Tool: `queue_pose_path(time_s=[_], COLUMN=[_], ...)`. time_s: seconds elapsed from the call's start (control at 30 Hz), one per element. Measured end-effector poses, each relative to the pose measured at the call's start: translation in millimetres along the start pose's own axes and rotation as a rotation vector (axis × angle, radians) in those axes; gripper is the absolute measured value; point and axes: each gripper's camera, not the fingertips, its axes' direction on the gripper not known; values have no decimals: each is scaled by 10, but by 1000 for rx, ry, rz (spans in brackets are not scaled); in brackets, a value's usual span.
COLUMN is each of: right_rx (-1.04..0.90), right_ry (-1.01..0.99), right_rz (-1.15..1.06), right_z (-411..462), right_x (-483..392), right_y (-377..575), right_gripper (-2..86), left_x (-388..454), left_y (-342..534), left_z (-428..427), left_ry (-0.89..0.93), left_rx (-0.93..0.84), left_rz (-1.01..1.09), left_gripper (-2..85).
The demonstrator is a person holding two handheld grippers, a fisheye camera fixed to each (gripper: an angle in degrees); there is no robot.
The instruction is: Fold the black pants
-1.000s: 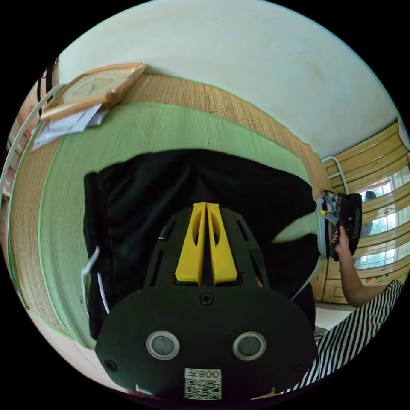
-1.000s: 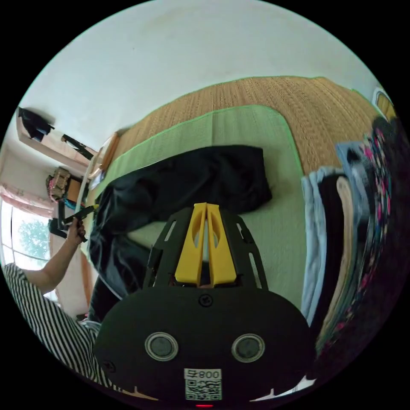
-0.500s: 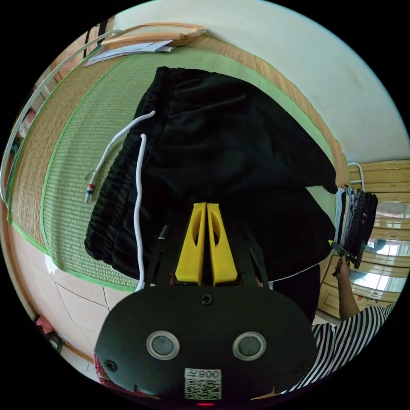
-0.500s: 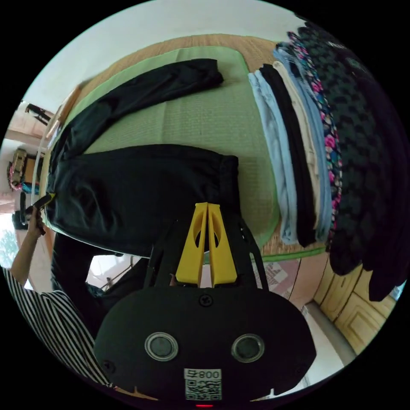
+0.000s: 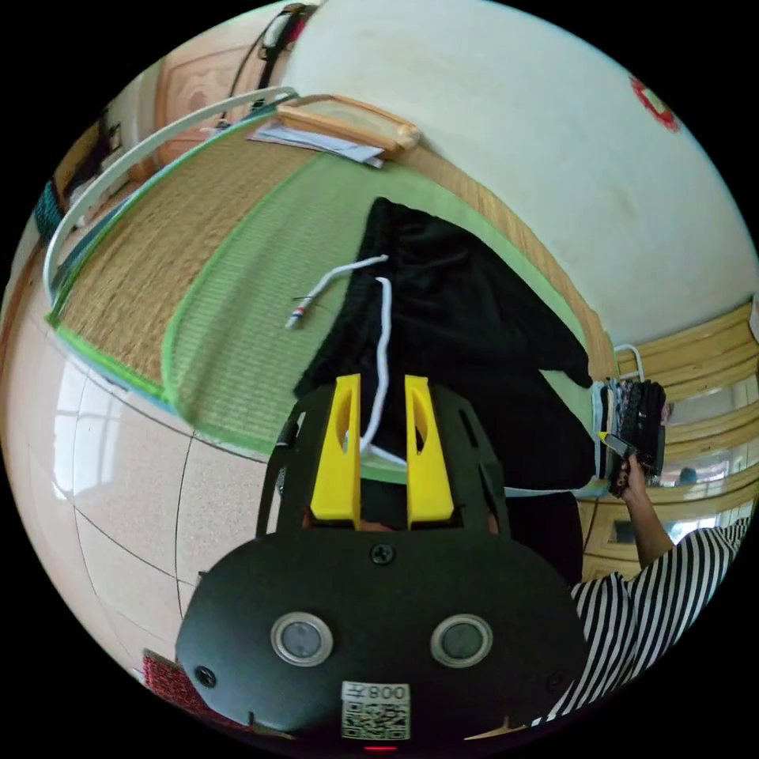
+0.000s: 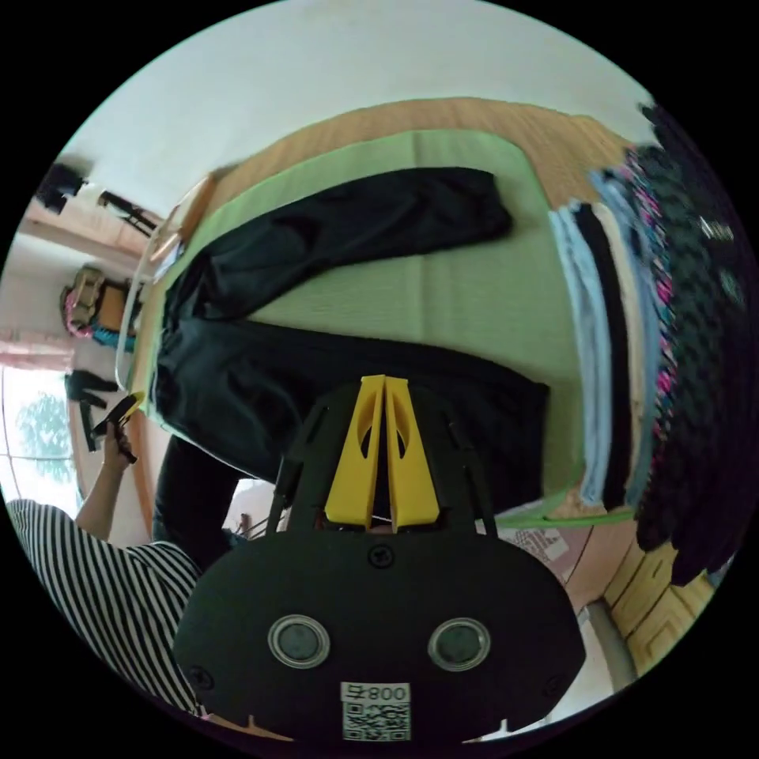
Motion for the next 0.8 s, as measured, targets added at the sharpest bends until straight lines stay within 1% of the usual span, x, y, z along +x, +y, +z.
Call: queue_pose_path(time_s=[0.07,0.13,0.17,0.23,0.27,0.33,0.37,0.43,0.47,0.53,0.57,0.63,0.67,0.73,0.8], right_rx=[-25,-80,-97,-177,-191,-245,-252,-285,-293,-309,-309,-306,-300,-280,-252], right_ry=[-96,-202,-227,-270,-276,-322,-313,-307,-308,-226,-205,-138,-114,8,65], right_rz=[-102,-254,-297,-477,-514,-661,-698,-851,-897,-1102,-1150,-1333,-1380,-1544,-1627], right_z=[240,630,738,1199,1309,1722,1815,2113,2175,2423,2482,2706,2765,3019,3153], right_x=[-316,-864,-1026,-1739,-1911,-2544,-2687,-3171,-3275,-3606,-3665,-3829,-3856,-3909,-3905], right_y=[-155,-337,-373,-458,-465,-449,-432,-311,-262,1,72,345,414,667,800], right_gripper=[4,10,12,22,25,37,40,49,50,59,62,73,76,79,78], left_x=[-211,-315,-344,-328,-281,-171,-99,-2,60,135,177,232,259,294,302], left_y=[12,-70,-153,-301,-395,-509,-570,-631,-644,-658,-659,-652,-649,-648,-652], left_z=[-235,-317,-335,-322,-301,-278,-253,-216,-241,-269,-287,-306,-314,-321,-322], left_ry=[15,13,8,7,9,-13,-34,-62,-121,-136,-144,-156,-161,-169,-165], left_rx=[45,49,42,16,-7,-31,-55,-93,-90,-105,-115,-119,-120,-123,-123], left_rz=[-57,-71,-65,-40,-10,50,88,148,184,247,281,323,338,364,373], left_gripper=[81,80,80,79,78,76,73,62,49,41,38,34,32,31,29])
